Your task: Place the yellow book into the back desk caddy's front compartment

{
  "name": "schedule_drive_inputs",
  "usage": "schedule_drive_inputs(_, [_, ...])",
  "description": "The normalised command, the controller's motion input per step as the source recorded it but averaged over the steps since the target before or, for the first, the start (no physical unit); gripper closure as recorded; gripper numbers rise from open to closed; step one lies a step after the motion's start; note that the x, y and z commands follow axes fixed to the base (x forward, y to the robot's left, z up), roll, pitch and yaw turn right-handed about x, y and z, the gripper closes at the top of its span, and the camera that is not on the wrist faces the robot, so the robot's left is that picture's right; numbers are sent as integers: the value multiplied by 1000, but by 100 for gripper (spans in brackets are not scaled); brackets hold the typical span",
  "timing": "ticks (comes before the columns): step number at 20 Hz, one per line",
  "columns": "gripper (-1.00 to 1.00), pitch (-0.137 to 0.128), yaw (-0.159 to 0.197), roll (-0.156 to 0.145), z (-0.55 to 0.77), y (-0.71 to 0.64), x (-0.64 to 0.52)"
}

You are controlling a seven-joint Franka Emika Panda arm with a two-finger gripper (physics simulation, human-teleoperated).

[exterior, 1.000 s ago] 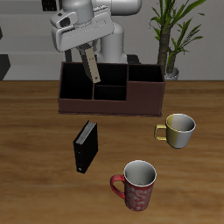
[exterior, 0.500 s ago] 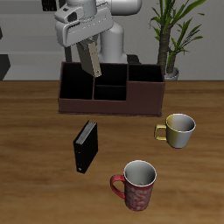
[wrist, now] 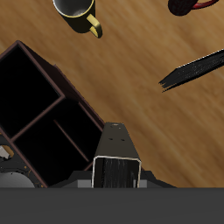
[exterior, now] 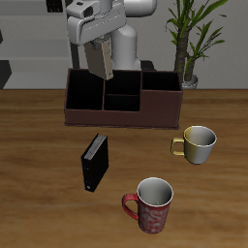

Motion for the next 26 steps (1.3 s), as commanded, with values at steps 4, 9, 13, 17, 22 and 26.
schedule_drive_inputs(4, [100, 14, 118, -20, -11, 224, 25])
schedule_drive_inputs(9, [100, 27, 110, -5, -186, 169, 12])
schedule_drive_inputs(13, [100, -32, 140, -90, -223, -99, -17])
schedule_drive_inputs(17, [100, -27, 106, -61, -102, 17, -86])
schedule_drive_inputs(22, [100, -19, 78, -46, -45, 87, -80])
schedule_drive_inputs(26, [100, -61, 142, -36, -18, 121, -102])
